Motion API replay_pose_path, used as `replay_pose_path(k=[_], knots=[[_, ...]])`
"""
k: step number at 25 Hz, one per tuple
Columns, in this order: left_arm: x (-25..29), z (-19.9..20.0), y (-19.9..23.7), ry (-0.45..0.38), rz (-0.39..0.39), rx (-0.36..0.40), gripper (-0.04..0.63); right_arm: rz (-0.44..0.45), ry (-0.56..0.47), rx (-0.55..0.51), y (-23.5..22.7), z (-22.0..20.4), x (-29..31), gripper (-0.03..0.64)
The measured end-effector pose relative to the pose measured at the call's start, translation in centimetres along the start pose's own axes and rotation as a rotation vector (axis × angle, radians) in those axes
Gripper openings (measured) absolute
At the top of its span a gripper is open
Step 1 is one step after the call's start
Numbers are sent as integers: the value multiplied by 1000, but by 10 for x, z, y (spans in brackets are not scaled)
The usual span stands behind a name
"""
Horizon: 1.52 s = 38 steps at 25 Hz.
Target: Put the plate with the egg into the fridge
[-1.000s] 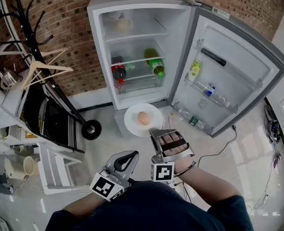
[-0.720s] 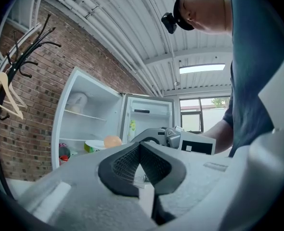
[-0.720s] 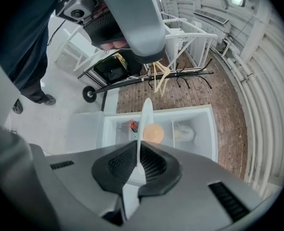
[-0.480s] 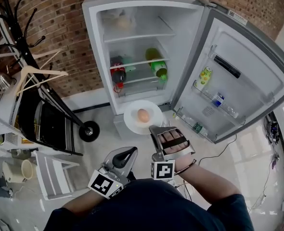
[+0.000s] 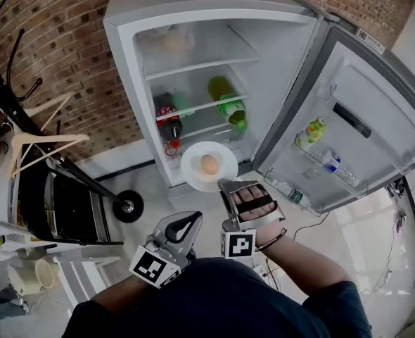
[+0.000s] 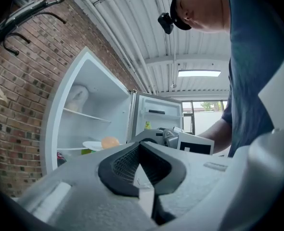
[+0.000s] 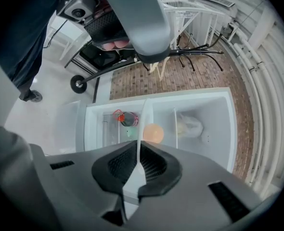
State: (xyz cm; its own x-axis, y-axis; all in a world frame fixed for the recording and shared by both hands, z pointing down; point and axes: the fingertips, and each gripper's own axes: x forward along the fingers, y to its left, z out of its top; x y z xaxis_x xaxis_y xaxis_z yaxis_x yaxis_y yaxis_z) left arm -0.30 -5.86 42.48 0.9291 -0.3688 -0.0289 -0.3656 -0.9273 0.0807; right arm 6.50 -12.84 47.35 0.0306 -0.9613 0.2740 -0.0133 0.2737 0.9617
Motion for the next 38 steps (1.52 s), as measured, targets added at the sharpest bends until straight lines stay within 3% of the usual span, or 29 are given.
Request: replay_pose_path(k=[7, 12, 38], knots=[[10, 7, 45, -3, -28, 2, 3, 35, 42, 22, -6, 1, 45, 20], [21, 7, 60, -2, -15, -6, 3, 3, 18, -15, -15, 3, 68, 20], [45, 14, 106, -24, 178, 8, 3, 55, -13, -64, -15, -31, 196, 20]])
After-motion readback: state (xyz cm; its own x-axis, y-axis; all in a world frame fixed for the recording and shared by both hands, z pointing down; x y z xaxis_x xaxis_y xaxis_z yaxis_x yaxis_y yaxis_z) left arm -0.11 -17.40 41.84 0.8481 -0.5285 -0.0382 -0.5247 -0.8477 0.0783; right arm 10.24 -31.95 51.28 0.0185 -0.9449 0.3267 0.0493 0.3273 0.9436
